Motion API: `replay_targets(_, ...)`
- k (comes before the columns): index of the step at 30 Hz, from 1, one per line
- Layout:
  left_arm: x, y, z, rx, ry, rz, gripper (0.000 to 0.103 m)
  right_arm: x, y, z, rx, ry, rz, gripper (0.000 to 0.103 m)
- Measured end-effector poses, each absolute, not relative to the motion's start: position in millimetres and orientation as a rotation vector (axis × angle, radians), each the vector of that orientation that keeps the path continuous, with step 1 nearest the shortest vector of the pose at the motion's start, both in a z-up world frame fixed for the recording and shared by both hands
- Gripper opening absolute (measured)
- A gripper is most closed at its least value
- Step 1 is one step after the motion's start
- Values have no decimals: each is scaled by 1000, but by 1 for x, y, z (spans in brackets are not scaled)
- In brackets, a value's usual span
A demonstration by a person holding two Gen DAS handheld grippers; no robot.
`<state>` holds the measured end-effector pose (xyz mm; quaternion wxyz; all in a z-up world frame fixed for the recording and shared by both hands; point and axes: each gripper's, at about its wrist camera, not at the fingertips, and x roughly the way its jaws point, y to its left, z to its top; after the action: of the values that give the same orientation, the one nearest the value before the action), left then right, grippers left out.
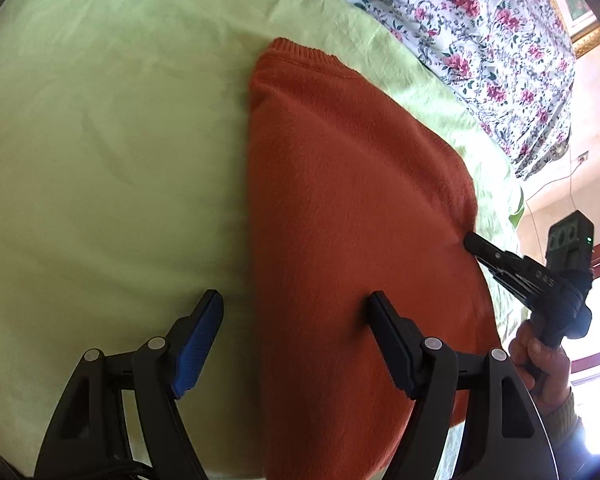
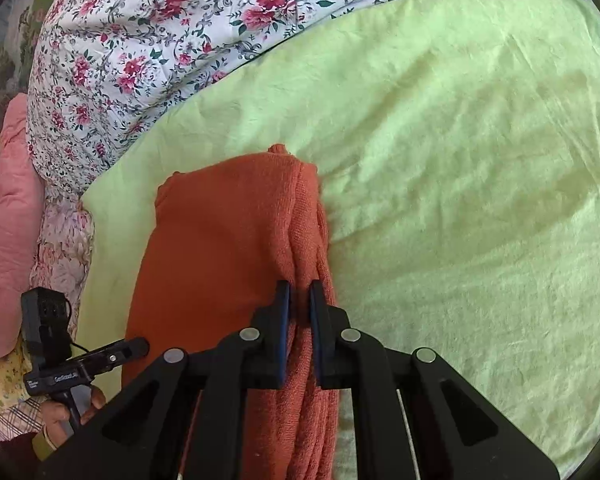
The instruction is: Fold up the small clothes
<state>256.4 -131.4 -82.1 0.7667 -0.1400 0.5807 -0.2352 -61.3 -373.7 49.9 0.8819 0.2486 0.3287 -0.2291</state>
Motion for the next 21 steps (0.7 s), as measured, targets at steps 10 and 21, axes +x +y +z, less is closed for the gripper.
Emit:
replay_targets(10, 262, -147, -84, -258, 1260, -518, 74, -81, -360, 47, 618, 680, -443, 63)
replay_targets(21, 257, -150, -72, -305, 1211, -614, 21, -69, -368, 15, 745, 744, -360, 23)
